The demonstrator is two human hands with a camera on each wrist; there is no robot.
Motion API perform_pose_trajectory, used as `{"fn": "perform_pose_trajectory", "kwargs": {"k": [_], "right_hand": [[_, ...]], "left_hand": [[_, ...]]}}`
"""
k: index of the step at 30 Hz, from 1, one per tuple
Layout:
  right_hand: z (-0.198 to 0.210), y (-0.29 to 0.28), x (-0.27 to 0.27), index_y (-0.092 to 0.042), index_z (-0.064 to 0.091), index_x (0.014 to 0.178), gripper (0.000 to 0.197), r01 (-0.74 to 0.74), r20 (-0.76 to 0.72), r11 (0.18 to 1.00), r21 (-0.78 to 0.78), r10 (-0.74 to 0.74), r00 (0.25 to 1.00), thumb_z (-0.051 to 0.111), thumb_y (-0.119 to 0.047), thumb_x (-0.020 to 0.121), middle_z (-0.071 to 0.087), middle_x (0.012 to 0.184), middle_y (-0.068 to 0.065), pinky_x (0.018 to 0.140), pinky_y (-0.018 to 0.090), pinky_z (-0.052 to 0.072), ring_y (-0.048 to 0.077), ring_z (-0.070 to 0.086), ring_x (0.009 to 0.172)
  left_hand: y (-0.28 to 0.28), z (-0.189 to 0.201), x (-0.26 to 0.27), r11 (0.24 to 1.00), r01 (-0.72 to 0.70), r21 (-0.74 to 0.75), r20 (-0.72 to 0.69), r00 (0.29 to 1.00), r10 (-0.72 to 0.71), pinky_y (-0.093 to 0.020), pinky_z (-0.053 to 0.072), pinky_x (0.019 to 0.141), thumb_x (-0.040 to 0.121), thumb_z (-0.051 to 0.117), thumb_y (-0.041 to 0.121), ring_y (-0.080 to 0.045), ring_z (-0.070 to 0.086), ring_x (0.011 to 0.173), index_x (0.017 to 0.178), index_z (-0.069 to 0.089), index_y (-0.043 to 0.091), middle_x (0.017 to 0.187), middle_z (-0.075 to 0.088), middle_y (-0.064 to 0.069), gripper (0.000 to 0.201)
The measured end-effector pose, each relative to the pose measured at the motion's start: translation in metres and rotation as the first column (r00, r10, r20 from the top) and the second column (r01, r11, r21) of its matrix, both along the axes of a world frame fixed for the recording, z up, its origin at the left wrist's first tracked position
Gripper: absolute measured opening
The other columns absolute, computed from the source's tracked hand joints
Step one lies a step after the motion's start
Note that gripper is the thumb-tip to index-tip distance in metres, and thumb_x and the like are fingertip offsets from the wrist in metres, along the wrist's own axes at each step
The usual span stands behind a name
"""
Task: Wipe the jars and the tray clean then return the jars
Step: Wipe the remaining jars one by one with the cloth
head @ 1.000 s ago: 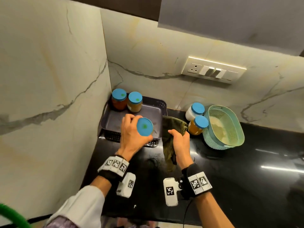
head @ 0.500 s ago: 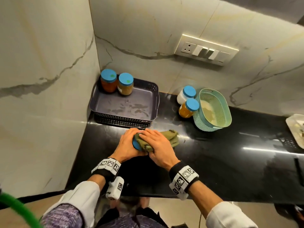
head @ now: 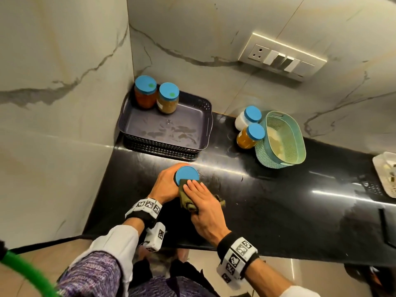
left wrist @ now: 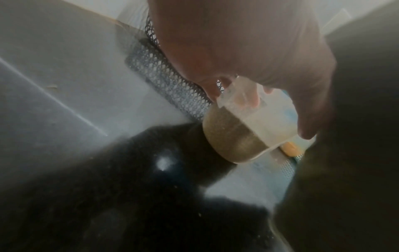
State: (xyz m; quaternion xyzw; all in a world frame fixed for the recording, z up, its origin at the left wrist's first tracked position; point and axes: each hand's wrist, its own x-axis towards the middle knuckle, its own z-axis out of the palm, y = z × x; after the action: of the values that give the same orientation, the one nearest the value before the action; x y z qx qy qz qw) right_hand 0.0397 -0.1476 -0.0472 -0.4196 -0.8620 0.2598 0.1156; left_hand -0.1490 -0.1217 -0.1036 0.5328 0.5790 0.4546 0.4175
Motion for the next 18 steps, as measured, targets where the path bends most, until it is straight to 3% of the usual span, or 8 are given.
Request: {"fn": "perform_pose_trajectory", "kwargs": {"k": [5, 8, 10, 12, 15, 18], "right_hand": [[0.003, 0.019, -0.027, -0.011, 0.056, 0.15, 0.078, -0.088, 0.017, 0.996, 0.01, 0.088, 0.996, 0.057, -0.004, 0.072, 0.051, 0.157, 0.008, 0.131, 0.025, 0.009, 0.02, 0.042, 0.15], [0.005, 0.042, -0.026, -0.012, 0.058, 0.148, 0.082, -0.065, 0.073, 0.997, 0.031, 0.063, 0.995, 0.061, -0.003, 0.066, 0.052, 0.157, 0.007, 0.13, 0.041, 0.021, 0.024, 0.045, 0.15], [0.007, 0.044, -0.02, -0.012, 0.061, 0.145, 0.079, 0.012, 0.086, 0.999, 0.049, -0.016, 0.996, 0.061, -0.004, 0.067, 0.056, 0.154, 0.008, 0.127, 0.049, 0.029, 0.026, 0.049, 0.147], [0.009, 0.027, -0.011, -0.012, 0.062, 0.144, 0.077, 0.108, 0.069, 0.991, 0.074, -0.113, 0.991, 0.06, -0.005, 0.068, 0.058, 0.151, 0.009, 0.127, 0.048, 0.028, 0.025, 0.051, 0.145], [0.008, -0.011, -0.011, -0.014, 0.059, 0.146, 0.078, 0.11, 0.063, 0.992, 0.061, -0.114, 0.991, 0.066, -0.001, 0.069, 0.055, 0.154, 0.009, 0.128, 0.043, 0.021, 0.022, 0.048, 0.146], [0.005, -0.005, -0.033, -0.011, 0.059, 0.147, 0.08, 0.072, 0.017, 0.997, 0.016, -0.072, 0.997, 0.062, -0.002, 0.068, 0.055, 0.154, 0.011, 0.128, 0.043, 0.022, 0.024, 0.048, 0.147]], "left_hand": [[-0.002, -0.001, -0.004, 0.999, 0.025, 0.027, 0.004, 1.0, -0.025, -0.039, 0.056, 0.101, 0.086, 0.071, 0.021, -0.01, 0.07, 0.112, 0.121, 0.068, 0.028, 0.119, 0.073, 0.009, 0.035], [-0.003, 0.004, -0.004, 1.0, 0.019, 0.016, 0.006, 1.0, -0.019, -0.035, 0.057, 0.097, 0.069, 0.086, 0.033, -0.005, 0.071, 0.109, 0.119, 0.065, 0.041, 0.116, 0.074, 0.013, 0.054], [-0.002, 0.003, -0.003, 1.0, 0.019, -0.022, 0.031, 0.999, -0.019, -0.033, 0.057, 0.095, 0.059, 0.095, 0.032, -0.005, 0.071, 0.107, 0.118, 0.067, 0.038, 0.114, 0.075, 0.013, 0.065], [-0.001, -0.001, -0.001, 0.999, 0.012, -0.033, 0.042, 0.999, -0.011, -0.036, 0.057, 0.097, 0.062, 0.095, 0.027, -0.01, 0.072, 0.107, 0.122, 0.069, 0.03, 0.115, 0.075, 0.011, 0.065], [-0.001, -0.008, 0.0, 0.998, -0.017, -0.057, 0.017, 1.0, 0.018, -0.041, 0.058, 0.098, 0.074, 0.083, 0.028, -0.01, 0.072, 0.107, 0.125, 0.068, 0.025, 0.117, 0.075, 0.008, 0.053], [-0.001, -0.009, -0.003, 0.997, 0.002, -0.074, 0.009, 1.0, -0.001, -0.043, 0.057, 0.1, 0.083, 0.071, 0.026, -0.013, 0.071, 0.111, 0.123, 0.068, 0.025, 0.118, 0.074, 0.006, 0.04]]}}
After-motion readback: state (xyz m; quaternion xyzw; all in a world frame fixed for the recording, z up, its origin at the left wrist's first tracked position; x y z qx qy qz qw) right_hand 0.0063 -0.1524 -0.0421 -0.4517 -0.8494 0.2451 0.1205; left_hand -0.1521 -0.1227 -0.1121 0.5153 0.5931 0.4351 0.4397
